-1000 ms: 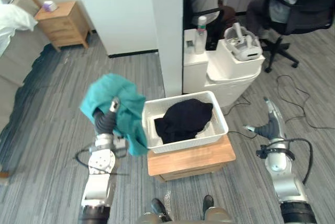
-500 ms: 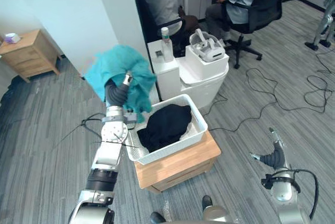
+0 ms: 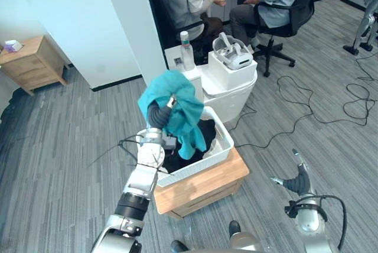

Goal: Tidy the bed and pick cloth on bed and put in laundry

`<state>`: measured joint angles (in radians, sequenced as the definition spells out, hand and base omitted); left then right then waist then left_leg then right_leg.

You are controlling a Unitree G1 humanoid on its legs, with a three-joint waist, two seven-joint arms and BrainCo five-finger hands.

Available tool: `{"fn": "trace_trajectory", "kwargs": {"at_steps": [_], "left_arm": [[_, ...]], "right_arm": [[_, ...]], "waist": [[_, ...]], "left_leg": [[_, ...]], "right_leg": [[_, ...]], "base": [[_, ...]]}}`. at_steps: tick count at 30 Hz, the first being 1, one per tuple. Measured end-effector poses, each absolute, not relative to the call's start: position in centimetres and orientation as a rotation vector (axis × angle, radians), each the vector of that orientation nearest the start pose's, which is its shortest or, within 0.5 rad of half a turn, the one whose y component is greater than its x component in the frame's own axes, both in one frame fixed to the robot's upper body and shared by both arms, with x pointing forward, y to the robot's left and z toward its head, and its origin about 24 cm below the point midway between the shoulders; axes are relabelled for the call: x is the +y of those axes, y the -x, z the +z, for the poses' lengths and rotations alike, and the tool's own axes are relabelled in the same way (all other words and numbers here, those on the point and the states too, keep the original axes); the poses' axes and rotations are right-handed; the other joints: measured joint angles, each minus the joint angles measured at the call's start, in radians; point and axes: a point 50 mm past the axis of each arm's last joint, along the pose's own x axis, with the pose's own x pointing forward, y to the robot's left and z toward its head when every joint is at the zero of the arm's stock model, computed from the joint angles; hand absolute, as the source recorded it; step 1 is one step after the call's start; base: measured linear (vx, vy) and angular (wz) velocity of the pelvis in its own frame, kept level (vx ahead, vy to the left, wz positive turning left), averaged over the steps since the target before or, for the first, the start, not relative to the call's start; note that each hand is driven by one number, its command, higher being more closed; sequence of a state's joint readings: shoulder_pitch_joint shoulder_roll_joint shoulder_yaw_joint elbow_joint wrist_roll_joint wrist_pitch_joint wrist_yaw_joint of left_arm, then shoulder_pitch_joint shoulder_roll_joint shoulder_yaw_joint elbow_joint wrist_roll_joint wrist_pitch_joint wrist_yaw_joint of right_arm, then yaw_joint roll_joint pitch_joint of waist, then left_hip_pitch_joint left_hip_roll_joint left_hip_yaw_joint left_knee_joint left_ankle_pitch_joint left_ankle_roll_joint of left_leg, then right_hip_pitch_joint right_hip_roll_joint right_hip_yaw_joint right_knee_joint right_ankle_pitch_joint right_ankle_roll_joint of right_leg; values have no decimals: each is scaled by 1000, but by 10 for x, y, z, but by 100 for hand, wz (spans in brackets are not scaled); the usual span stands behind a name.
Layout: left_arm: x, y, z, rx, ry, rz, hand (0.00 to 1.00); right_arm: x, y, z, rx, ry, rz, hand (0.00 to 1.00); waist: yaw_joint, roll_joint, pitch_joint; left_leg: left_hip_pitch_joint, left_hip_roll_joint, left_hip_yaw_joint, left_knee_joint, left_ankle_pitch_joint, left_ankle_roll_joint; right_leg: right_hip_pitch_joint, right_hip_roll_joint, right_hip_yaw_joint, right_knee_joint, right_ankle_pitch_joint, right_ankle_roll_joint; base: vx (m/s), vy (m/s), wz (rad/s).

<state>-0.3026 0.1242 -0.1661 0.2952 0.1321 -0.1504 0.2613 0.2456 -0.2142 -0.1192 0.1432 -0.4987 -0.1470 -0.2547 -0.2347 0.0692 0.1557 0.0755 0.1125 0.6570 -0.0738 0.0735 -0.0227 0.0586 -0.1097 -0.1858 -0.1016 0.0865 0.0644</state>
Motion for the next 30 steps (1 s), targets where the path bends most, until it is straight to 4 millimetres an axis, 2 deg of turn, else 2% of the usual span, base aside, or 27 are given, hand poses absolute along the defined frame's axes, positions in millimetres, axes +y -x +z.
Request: {"fn": "trace_trajectory", "kwargs": {"at_steps": [3, 7, 9, 10, 17, 27, 30], "left_arm": [[133, -311, 58, -138, -340, 41, 100], [151, -334, 62, -99, -424, 123, 100], [162, -338, 61, -78, -442, 172, 100], [166, -340, 58, -53, -446, 188, 0], [180, -348, 54, 13, -439, 273, 0], [185, -342, 31, 137, -321, 256, 0], [183, -340, 34, 123, -243, 216, 0]], "right_arm": [[-240, -186, -11, 180, 717, -273, 0], [-233, -195, -13, 171, 684, -256, 0], [-227, -198, -12, 158, 668, -236, 0], [-222, -200, -12, 152, 658, -228, 0], [-201, -202, -16, 138, 610, -172, 0], [-193, -203, -16, 118, 587, -143, 0], [-191, -203, -17, 127, 588, -114, 0]], "waist": [[-1, 6, 20], [-11, 5, 83], [-25, 6, 103], [-25, 5, 114], [-29, -2, 169], [-23, -9, 176], [-21, -10, 175]], "left_leg": [[-33, 0, 0, 5, 1, 0], [-85, -2, 3, 5, 10, 2], [-107, -4, 14, 3, 12, 6], [-116, -4, 28, 3, 14, 8], [-143, -2, 40, 4, 18, 14], [-107, -1, 26, 4, 17, 13], [-89, -3, 0, 2, 17, 14]], "right_leg": [[-32, -2, 1, 0, 12, -8], [-89, -3, 7, 3, 28, -10], [-118, -4, 20, 3, 36, -6], [-133, -4, 31, 4, 41, -5], [-165, -2, 51, 4, 46, -3], [-122, -2, 36, 4, 35, -3], [-93, -4, 16, 4, 29, 0]], "base": [[-4, 9, -2], [-20, 15, -7], [5, 18, -21], [26, 19, -29], [43, -2, -13], [-19, -9, 4], [-33, -3, 21]]}}
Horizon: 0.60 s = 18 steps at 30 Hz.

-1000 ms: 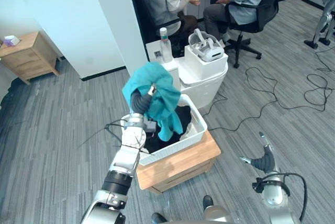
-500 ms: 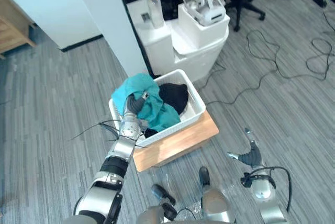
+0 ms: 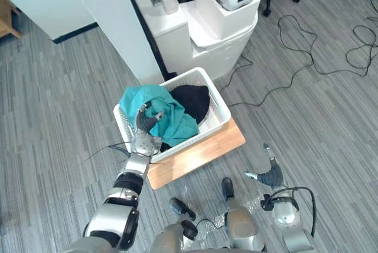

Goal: Tidy the bed and pick cloth on bed and put in laundry

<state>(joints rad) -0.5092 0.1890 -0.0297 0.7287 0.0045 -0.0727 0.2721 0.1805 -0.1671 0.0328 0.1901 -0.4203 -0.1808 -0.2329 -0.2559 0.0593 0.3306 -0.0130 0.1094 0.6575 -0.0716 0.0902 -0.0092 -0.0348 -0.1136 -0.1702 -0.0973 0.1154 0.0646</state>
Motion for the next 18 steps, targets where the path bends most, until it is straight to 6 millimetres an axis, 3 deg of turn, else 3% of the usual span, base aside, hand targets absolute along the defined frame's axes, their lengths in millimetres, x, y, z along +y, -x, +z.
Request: {"fn": "trace_trajectory", "kwargs": {"at_steps": [5, 8, 10, 11, 15, 18], "left_arm": [[172, -323, 52, -8, -155, 143, 0], [171, -306, 49, -32, -102, 106, 0], [172, -295, 42, -16, -87, 95, 0], [172, -289, 36, 2, -72, 91, 0], [179, -266, 22, 48, -29, 88, 0], [200, -234, -2, 141, -5, 175, 0]], "right_arm": [[-197, -203, -30, 205, 607, -89, 0], [-198, -201, -39, 257, 594, -77, 0], [-200, -201, -45, 286, 588, -76, 0], [-202, -199, -49, 314, 582, -80, 0], [-214, -191, -65, 420, 543, -114, 0], [-224, -183, -76, 498, 464, -167, 0]], "waist": [[38, -1, -3], [56, -5, -28], [67, -8, -55], [88, -11, -66], [106, -11, -102], [112, -10, -132]], "left_leg": [[33, -7, -31, -4, 0, 0], [45, -9, -64, -7, 0, 0], [48, -10, -80, -7, 0, 0], [63, -11, -82, -7, 0, 0], [86, -18, -124, -7, 0, 0], [100, -20, -138, -9, -3, -6]], "right_leg": [[51, -6, -33, 0, -8, 5], [82, -6, -65, 0, -18, 5], [95, -7, -76, 0, -25, 8], [112, -8, -79, 0, -30, 8], [157, -11, -129, 0, -43, 12], [172, -13, -135, 8, -59, 15]], "base": [[-3, 15, 21], [22, 15, 35], [37, 12, 24], [39, 11, 19], [20, 10, 34], [-10, 19, 16]]}}
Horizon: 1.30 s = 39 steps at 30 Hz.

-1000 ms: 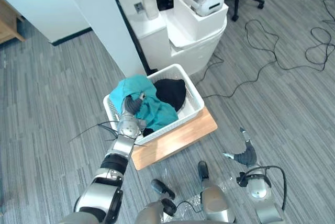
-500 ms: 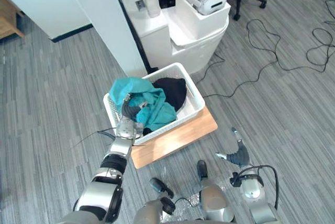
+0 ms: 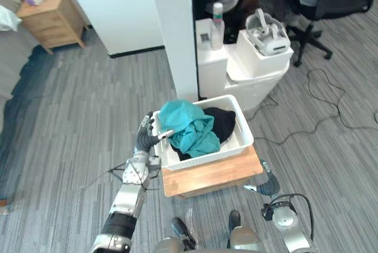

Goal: Tidy the bed and pick cloth on bed and put in laundry

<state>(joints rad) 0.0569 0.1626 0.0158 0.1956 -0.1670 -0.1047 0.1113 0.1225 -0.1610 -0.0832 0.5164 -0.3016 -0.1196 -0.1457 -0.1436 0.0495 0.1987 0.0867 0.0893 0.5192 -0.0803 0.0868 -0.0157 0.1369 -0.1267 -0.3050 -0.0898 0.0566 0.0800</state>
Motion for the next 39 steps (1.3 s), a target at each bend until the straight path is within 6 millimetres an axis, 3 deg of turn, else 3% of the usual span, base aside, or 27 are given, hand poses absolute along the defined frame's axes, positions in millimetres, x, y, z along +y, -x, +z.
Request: {"fn": "trace_trajectory", "kwargs": {"at_steps": [5, 7, 8, 10, 13, 16, 21, 36, 37, 39], "left_arm": [[226, -175, -51, 379, 71, 315, 0], [235, -138, -88, 574, 117, 425, 0], [236, -128, -96, 625, 129, 452, 0], [232, -85, -126, 818, 182, 529, 0], [218, -53, -146, 968, 235, 564, 0], [212, -43, -150, 1005, 263, 585, 0], [211, -40, -153, 1021, 263, 585, 0], [209, -50, -154, 1014, 251, 555, 0], [211, -33, -161, 1098, 220, 560, 0], [211, -33, -161, 1098, 220, 560, 0]], "right_arm": [[-248, -163, -91, 609, 283, -325, 0], [-250, -153, -101, 666, 192, -367, 0], [-249, -151, -103, 674, 162, -376, 0], [-244, -144, -113, 709, 49, -418, 0], [-240, -129, -125, 775, -40, -466, 0], [-238, -123, -130, 800, -74, -484, 0], [-235, -122, -133, 821, -80, -481, 0], [-230, -111, -143, 892, -100, -463, 0], [-229, -108, -148, 930, -103, -464, 0], [-229, -108, -148, 930, -103, -464, 0]], "waist": [[40, 2, -23], [51, -2, -42], [51, -3, -48], [55, -10, -58], [81, -14, -64], [100, -14, -70], [102, -14, -86], [103, -20, -89], [104, -35, -49], [104, -35, -49]], "left_leg": [[4, 1, -6, -8, -2, -3], [9, 0, -8, -9, -2, -4], [9, 0, -8, -9, -2, -4], [16, 0, 1, -9, -4, -7], [28, 1, 5, -12, -5, -7], [31, 2, 7, -18, -6, -9], [30, 2, 8, -18, -10, -13], [61, 12, -1, -13, -18, -26], [85, 17, 0, -8, -33, -50], [85, 17, 0, -8, -33, -50]], "right_leg": [[9, 1, -22, -1, -9, -1], [16, 1, -24, -2, -11, 0], [16, 1, -24, -2, -11, 1], [22, 1, -22, -2, -13, 2], [34, 1, -20, -2, -14, 4], [35, 2, -18, 0, -17, 4], [36, 2, -8, 3, -22, 5], [35, 4, -9, 56, -64, 0], [35, -2, -7, 117, -123, 3], [35, -2, -8, 117, -123, 3]], "base": [[-16, 10, 7], [-1, 16, 7], [0, 0, 0], [0, 0, 0], [10, 4, 0], [0, 0, 0], [12, 5, -2], [42, -4, -1], [0, 0, 0], [0, 0, 0]]}}
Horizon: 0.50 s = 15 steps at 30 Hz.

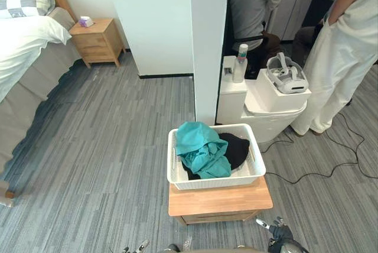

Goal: Tidy the bed and pick cloth on bed and put in laundry

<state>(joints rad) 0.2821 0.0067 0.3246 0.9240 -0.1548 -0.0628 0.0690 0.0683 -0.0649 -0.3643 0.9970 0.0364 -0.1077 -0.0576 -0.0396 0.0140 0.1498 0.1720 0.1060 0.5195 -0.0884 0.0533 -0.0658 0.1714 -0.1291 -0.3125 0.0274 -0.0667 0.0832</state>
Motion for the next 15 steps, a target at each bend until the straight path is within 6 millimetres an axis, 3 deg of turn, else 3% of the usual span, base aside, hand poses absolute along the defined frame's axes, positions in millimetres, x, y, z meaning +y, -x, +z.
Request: {"fn": "trace_trajectory", "kwargs": {"at_steps": [3, 7, 12, 14, 15], "left_arm": [[210, -33, -161, 1098, 222, 560, 0], [204, -47, -162, 1083, 223, 524, 0], [205, -61, -162, 1072, 142, 426, 0], [205, -66, -163, 1075, 102, 382, 0], [206, -75, -161, 1059, 72, 347, 0]], "right_arm": [[-228, -107, -148, 934, -105, -465, 0], [-218, -83, -157, 1001, -147, -481, 0], [-214, -71, -161, 1031, -215, -526, 0], [-214, -67, -162, 1044, -226, -536, 0], [-214, -68, -162, 1039, -237, -541, 0]], "waist": [[-1, 0, 0], [-1, 0, -2], [0, -2, -5], [0, -9, -5], [-3, -7, -3]], "left_leg": [[0, -2, -5, -2, 0, 0], [-1, -21, -55, -7, 1, 2], [11, -52, -117, -8, 3, 5], [17, -56, -166, -8, 3, 5], [6, -55, -197, -8, 7, 12]], "right_leg": [[1, -2, -11, 1, -1, 1], [16, -18, -41, 12, -14, 13], [33, -30, -46, 25, -16, 17], [33, -31, -20, 57, -28, -3], [2, -28, 64, 120, -50, -37]], "base": [[0, 0, 3], [14, 13, 27], [24, 27, 15], [2, 26, 38], [-78, 46, 68]]}}
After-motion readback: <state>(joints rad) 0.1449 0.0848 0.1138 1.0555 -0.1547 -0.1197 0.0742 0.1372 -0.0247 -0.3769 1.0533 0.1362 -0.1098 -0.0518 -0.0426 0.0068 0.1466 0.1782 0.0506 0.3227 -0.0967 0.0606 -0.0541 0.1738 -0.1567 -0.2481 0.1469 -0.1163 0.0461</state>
